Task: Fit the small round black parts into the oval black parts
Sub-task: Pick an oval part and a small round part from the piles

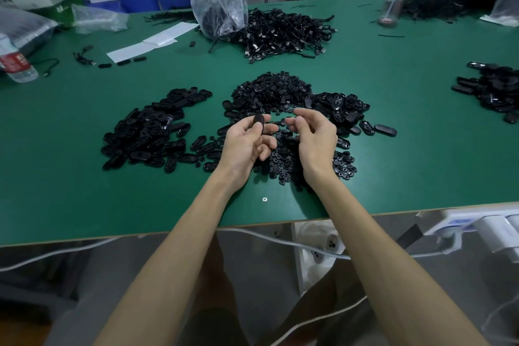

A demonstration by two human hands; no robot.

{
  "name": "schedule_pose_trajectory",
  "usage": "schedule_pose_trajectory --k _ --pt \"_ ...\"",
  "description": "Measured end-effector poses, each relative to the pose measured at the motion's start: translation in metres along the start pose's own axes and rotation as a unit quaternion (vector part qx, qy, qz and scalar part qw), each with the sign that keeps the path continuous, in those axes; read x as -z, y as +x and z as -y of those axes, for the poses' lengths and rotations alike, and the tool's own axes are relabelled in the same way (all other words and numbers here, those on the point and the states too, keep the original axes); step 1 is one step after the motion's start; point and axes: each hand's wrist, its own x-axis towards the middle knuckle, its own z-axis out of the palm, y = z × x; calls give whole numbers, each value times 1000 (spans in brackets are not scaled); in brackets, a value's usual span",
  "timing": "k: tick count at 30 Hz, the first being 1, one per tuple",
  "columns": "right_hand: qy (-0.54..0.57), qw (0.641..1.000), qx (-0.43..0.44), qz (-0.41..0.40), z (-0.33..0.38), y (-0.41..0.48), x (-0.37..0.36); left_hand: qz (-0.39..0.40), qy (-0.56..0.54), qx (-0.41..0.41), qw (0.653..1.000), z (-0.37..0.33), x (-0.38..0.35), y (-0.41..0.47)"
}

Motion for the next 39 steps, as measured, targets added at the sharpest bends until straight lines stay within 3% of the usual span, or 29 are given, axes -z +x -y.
schedule_pose_trajectory --k 10,19,29,39 --pt "30 999 15 14 1 -2 1 35 -18 -41 998 3 3 -1" --pt "9 998 48 26 1 -1 4 5 -43 -27 999 3 3 0" --pt "72 995 26 57 -2 1 5 -39 26 -50 998 9 6 4" --pt "47 995 36 86 -5 3 3 -47 54 -70 995 11 8 4"
